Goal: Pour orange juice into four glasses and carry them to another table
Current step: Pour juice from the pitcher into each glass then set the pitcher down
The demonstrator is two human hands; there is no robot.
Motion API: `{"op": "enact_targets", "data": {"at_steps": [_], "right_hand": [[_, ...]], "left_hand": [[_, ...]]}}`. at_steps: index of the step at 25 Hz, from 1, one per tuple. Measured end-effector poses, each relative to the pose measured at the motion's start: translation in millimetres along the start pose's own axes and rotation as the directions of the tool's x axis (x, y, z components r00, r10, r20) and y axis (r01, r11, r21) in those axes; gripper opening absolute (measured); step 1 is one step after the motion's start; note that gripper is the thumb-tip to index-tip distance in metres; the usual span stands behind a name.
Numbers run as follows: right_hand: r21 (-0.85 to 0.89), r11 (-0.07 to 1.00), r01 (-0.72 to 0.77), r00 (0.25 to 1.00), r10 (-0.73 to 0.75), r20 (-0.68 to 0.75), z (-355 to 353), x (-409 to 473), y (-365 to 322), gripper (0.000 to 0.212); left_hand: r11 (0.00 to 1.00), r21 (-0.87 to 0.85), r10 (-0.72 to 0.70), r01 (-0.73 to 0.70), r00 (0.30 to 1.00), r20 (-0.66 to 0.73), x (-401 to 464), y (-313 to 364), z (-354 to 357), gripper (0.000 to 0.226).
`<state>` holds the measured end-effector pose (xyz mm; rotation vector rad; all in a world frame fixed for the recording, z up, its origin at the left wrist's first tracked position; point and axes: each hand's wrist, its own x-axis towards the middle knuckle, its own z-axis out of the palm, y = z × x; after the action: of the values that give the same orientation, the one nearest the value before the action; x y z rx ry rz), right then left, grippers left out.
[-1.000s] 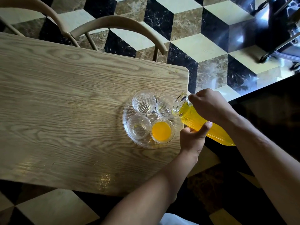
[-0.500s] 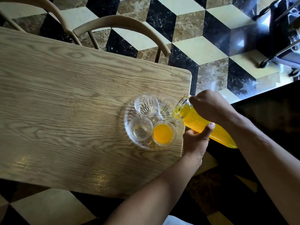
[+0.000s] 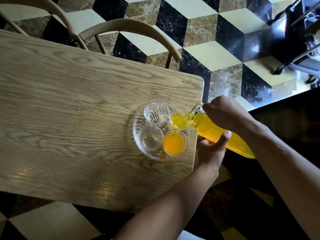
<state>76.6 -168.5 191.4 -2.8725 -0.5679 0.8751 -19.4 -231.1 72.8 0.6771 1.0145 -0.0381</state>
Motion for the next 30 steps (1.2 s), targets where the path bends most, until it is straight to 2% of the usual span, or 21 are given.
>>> {"op": "enact_targets", "data": {"at_steps": [22, 30], "right_hand": [[-0.038, 0.999, 0.017, 1.0, -0.017, -0.001, -8.9, -7.8, -6.7, 0.037], [-0.051, 0.999, 0.017, 1.0, -0.017, 0.0, -9.0, -9.2, -8.5, 0.038]], "left_hand": [[0.999, -0.05, 0.01, -0.009, 1.0, 0.029, -2.0, 1.2, 3.6, 0.058], [0.998, -0.06, -0.031, 0.032, 0.999, 0.016, -1.7, 0.8, 3.1, 0.06]]}}
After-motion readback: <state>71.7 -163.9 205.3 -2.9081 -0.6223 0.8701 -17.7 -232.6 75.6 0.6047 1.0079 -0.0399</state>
